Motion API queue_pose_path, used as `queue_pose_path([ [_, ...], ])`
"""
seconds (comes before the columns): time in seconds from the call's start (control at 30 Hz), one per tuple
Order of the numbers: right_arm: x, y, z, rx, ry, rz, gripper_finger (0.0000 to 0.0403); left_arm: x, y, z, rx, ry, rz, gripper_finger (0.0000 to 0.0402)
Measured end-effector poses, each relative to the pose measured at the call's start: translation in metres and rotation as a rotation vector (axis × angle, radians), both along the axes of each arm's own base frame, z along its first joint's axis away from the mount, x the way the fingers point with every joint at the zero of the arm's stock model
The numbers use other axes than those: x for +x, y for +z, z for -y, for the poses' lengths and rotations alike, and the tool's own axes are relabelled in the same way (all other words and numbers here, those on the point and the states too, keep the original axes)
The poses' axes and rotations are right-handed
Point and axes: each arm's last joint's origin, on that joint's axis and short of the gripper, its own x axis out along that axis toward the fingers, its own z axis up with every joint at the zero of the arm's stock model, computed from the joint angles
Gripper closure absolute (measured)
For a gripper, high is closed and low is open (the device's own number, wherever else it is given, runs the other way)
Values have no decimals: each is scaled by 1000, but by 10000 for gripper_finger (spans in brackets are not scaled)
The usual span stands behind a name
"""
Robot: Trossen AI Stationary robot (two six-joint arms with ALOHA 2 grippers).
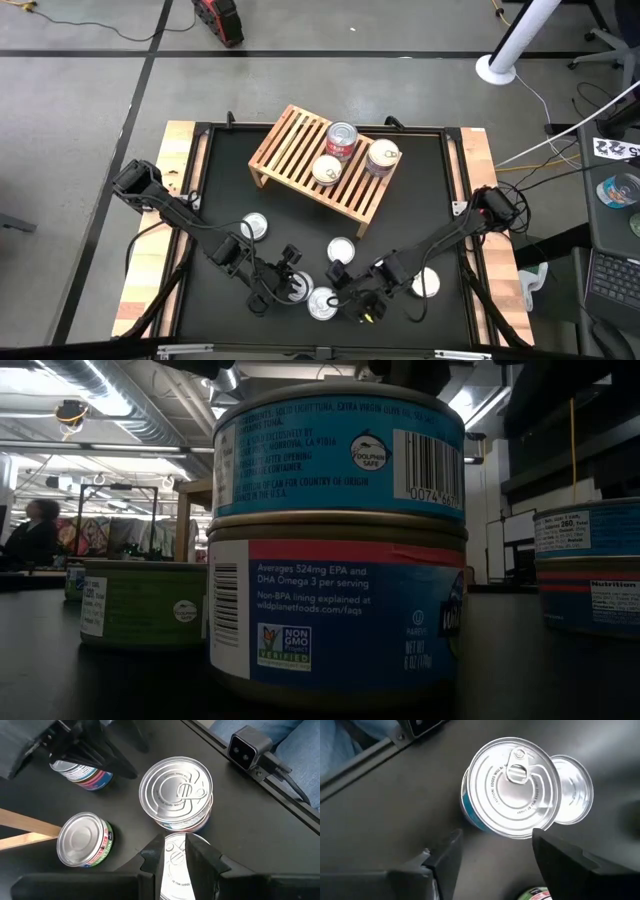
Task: Stack canned seafood by type on shelf
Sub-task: Put the yellow and blue tuna can on the shelf
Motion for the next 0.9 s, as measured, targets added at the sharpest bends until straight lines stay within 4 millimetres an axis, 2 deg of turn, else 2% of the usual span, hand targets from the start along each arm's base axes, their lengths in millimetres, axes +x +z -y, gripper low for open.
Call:
queue_pose_path([
  [0.33, -1, -9, -8, -97, 137, 28, 195, 0, 0, 0, 0, 1, 0, 329],
  [0.9, 8, -35, -13, -277, 192, 66, 202, 2, 0, -4, -4, 20, -3, 329],
])
